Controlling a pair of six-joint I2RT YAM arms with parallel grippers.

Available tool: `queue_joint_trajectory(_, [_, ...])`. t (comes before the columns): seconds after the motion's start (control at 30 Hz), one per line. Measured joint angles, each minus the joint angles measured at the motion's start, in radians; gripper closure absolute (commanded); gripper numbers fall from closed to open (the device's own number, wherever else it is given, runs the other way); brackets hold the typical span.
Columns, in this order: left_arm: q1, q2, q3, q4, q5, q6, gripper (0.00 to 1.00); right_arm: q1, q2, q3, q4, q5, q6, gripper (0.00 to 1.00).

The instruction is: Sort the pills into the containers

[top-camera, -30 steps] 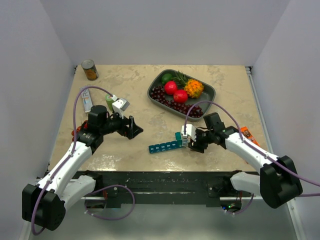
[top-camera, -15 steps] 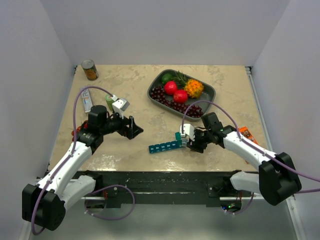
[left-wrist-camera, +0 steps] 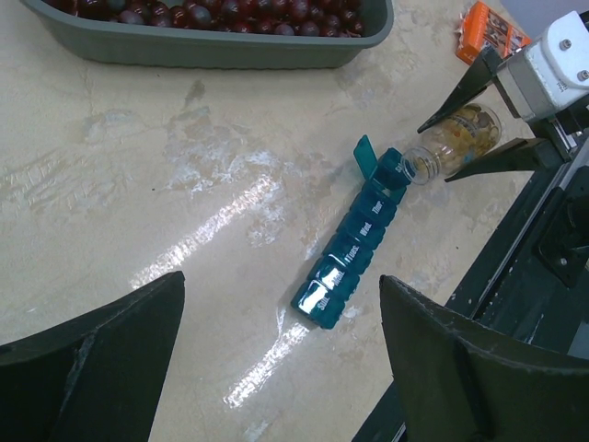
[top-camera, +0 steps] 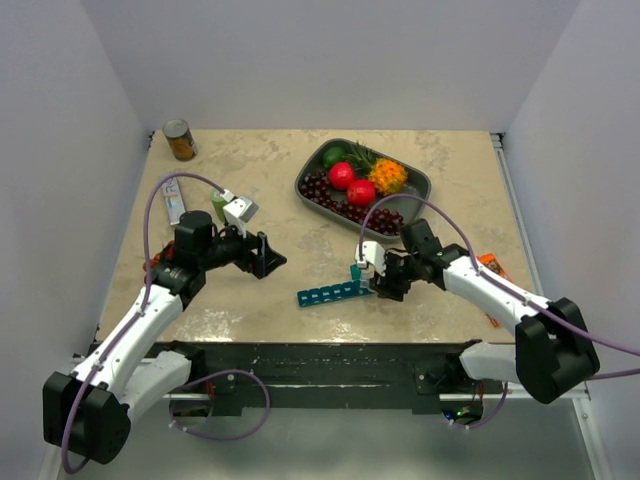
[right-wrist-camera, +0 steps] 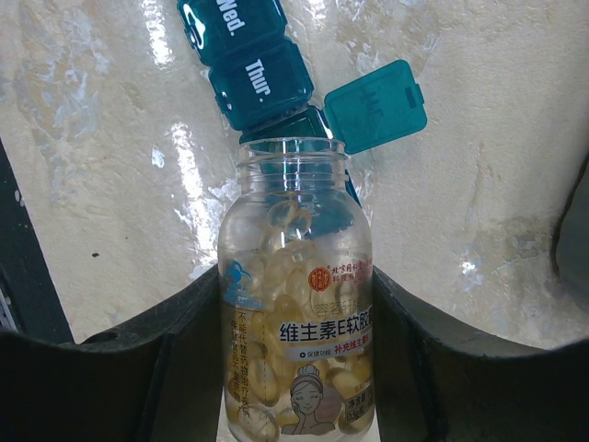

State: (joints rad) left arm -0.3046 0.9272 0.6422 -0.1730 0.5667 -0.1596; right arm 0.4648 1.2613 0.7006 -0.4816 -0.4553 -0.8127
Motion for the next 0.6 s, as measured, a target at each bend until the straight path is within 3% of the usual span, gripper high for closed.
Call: queue_joint_trajectory(0.6, [-0.005, -0.004, 0.000, 0.000, 0.005, 0.000, 0.10, 0.033, 0.026, 0.008, -0.029, 0.053, 0.045, 1.00])
